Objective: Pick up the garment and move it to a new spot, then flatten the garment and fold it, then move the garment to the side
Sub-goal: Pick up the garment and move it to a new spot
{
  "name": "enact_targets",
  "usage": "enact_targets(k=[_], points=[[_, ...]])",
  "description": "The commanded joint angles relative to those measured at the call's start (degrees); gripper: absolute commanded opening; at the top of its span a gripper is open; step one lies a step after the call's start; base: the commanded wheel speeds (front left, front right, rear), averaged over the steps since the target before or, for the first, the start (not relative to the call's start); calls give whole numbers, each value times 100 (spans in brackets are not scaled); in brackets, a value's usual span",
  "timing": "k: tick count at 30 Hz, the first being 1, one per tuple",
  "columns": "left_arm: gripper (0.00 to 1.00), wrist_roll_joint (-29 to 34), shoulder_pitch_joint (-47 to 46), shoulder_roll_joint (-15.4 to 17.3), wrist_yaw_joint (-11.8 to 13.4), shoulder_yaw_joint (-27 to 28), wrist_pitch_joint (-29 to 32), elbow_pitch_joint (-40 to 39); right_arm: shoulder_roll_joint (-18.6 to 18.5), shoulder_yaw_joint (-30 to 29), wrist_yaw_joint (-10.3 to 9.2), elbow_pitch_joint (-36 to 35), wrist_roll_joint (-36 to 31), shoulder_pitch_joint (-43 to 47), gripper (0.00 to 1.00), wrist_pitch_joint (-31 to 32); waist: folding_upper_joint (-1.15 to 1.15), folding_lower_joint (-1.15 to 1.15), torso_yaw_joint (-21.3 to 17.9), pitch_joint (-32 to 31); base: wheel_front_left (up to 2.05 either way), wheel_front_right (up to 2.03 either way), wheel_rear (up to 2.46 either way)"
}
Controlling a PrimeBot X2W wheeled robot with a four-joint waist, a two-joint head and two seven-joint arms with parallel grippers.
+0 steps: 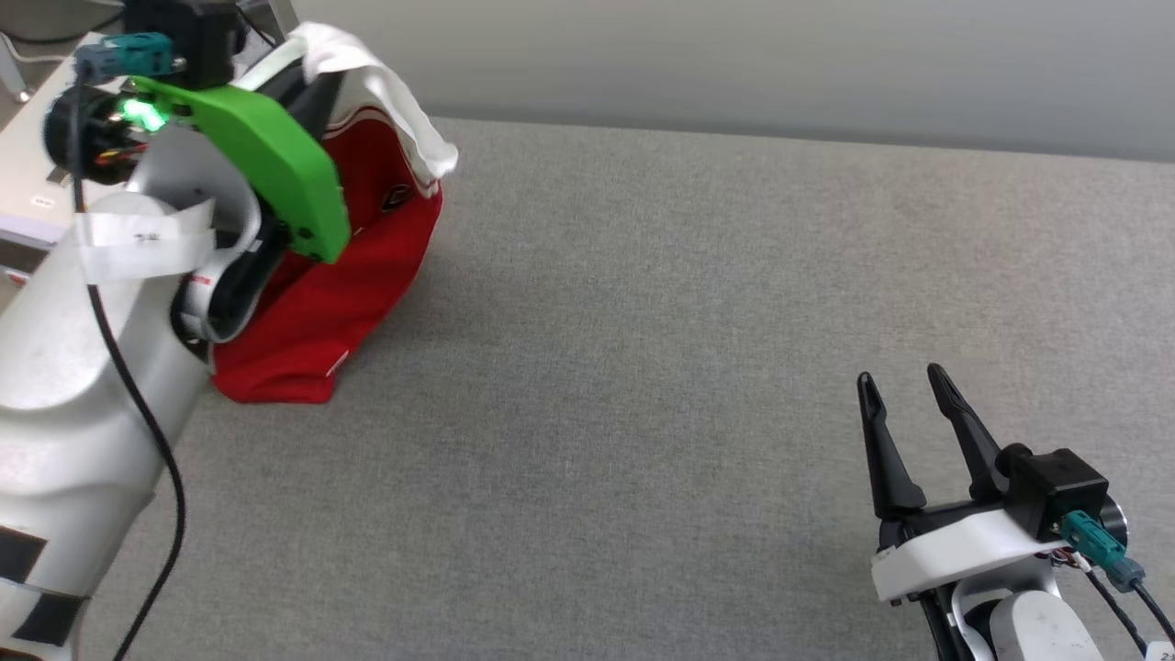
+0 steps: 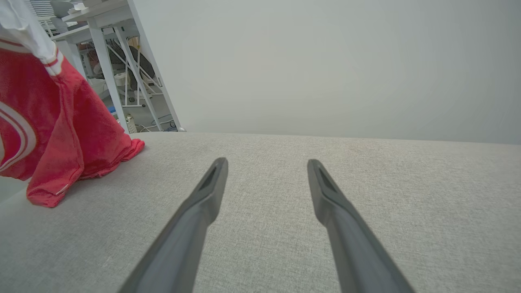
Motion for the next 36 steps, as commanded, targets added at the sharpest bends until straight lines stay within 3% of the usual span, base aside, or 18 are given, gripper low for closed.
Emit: enact_targets(k=[1, 6, 15, 23, 31, 36], points=[[0, 10, 59, -130, 103, -48, 46, -227, -15, -51, -4, 9, 62, 94, 100, -52, -1, 0, -106, -413, 0, 0, 0], [0, 120, -168, -578, 356, -137, -16, -783, -15, -219, -4, 25, 95, 174, 100, -52, -1, 0, -370, -601, 0, 0, 0], [0, 469, -905, -1280, 468, -155, -687, -530, -15, -408, -4, -17, 116, 145, 100, -52, -1, 0, -1062, -595, 0, 0, 0], [0, 550, -1074, -1676, 337, -440, -765, -129, -15, -577, -4, -116, 222, 39, 100, -52, -1, 0, -1522, -207, 0, 0, 0], [0, 642, -424, -2032, 162, -989, -1017, 730, -15, -581, -4, -179, 284, -123, 100, -52, -1, 0, -1801, 255, 0, 0, 0], [0, 722, 36, -2476, 25, -1381, -1362, 1388, -15, -572, -4, -158, 294, -199, 100, -52, -1, 0, -1866, 413, 0, 0, 0]])
